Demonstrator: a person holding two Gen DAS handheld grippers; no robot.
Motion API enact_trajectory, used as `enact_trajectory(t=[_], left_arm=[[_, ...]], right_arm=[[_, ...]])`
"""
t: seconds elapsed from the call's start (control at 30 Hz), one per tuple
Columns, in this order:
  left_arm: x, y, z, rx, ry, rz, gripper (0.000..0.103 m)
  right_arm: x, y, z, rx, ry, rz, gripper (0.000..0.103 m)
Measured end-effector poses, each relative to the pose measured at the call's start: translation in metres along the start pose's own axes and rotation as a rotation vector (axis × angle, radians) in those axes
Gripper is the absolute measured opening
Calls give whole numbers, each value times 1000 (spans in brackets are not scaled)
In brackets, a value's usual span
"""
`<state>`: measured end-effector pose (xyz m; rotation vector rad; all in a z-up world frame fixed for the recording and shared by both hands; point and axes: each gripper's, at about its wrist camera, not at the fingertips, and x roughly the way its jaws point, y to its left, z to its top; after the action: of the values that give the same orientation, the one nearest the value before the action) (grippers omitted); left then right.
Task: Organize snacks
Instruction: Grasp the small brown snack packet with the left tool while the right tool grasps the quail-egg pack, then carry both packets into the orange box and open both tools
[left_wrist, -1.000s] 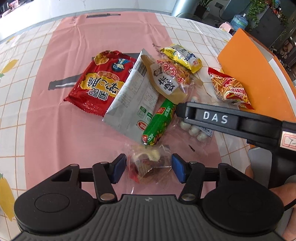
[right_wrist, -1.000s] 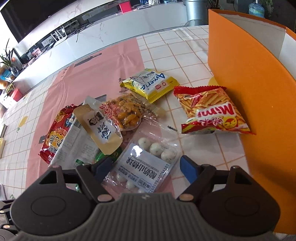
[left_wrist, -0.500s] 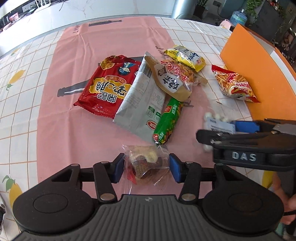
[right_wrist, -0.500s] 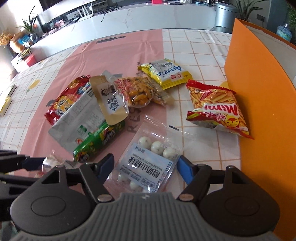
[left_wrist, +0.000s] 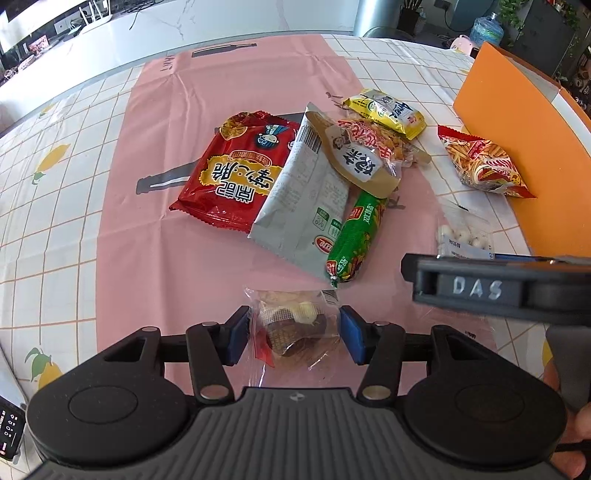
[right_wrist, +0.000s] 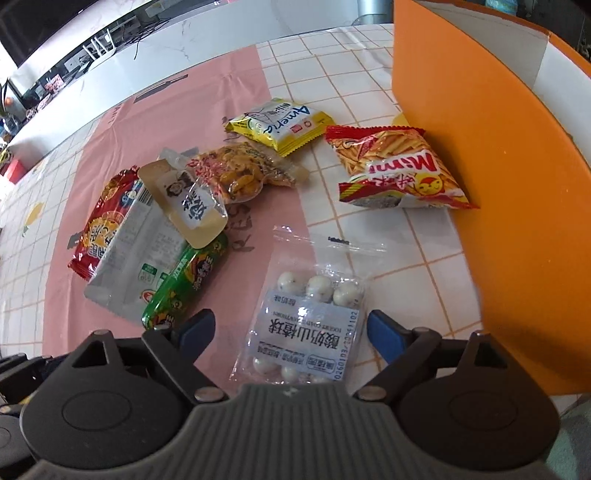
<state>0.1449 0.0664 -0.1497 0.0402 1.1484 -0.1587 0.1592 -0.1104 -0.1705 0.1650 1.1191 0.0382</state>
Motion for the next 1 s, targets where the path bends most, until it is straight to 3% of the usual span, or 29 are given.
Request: enact_trajectory(t=[0.13, 0.3, 0.7, 1.0], left_arm=[[-1, 1, -1, -8, -8, -11, 57], [-6, 0, -1, -14, -12, -9, 54], [-67, -11, 9, -61, -130, -54, 53], [-129, -50, 23, 1, -267, -120, 53]], right_arm=[[-4, 1, -5, -57, -37, -41, 65], [-9, -9, -4, -45, -27, 43, 60], [-76, -22, -3, -60, -134, 158, 59], [-151, -54, 6, -57, -287, 173, 59]])
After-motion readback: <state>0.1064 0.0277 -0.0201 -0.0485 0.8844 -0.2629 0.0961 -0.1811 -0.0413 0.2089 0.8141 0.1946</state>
